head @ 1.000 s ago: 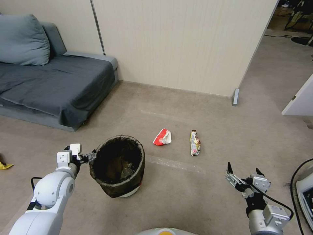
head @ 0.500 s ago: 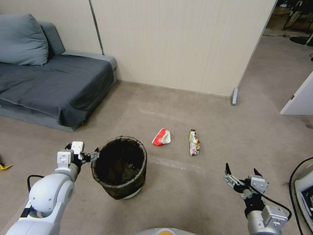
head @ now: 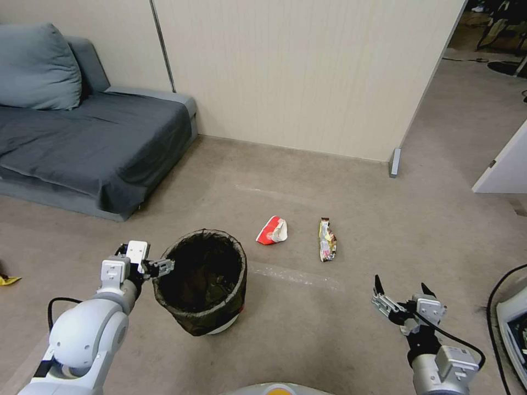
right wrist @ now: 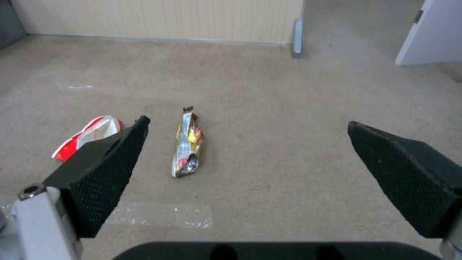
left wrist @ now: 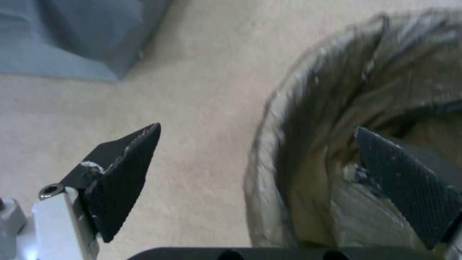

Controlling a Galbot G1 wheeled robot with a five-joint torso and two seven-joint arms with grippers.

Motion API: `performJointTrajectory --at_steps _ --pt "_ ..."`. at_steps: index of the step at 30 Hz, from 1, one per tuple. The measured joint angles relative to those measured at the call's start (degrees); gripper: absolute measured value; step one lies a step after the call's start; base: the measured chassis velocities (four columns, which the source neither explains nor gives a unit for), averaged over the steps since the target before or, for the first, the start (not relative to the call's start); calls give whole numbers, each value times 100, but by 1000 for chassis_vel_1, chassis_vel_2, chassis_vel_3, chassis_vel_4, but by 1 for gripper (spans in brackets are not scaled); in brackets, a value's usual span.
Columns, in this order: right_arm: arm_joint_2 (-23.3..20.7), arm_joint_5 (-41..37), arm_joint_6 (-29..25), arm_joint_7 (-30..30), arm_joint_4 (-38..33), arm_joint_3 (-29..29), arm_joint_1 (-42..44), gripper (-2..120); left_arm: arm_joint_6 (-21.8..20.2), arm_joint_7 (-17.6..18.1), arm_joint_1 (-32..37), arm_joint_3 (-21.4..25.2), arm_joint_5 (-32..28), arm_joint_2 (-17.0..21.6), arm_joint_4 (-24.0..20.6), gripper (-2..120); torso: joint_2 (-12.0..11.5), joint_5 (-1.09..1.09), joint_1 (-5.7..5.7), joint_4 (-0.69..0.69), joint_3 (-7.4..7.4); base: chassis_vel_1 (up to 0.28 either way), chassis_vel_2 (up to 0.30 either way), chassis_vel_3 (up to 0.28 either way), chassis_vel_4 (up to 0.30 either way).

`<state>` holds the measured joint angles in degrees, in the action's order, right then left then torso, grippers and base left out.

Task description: Pick up the trash bin, then pick up the garbage from the floor and place it into the trash bin.

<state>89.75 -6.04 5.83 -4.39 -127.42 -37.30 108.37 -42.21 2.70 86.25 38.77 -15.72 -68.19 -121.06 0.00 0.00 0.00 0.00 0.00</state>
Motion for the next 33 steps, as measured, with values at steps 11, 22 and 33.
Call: performJointTrajectory --at_steps 11,22,33 --pt "-3 0 -3 0 45 -1 0 100 4 -23 -27 -117 -198 -76 446 100 0 0 0 0 0 0 0 0 0" --pt "19 1 -26 -31 65 -2 6 100 8 -90 -62 -169 -274 -98 708 77 0 1 0 0 0 0 0 0 0" --pt "53 0 -104 -44 121 -26 4 100 10 -222 -131 -136 -211 -105 808 39 0 1 0 0 0 0 0 0 0"
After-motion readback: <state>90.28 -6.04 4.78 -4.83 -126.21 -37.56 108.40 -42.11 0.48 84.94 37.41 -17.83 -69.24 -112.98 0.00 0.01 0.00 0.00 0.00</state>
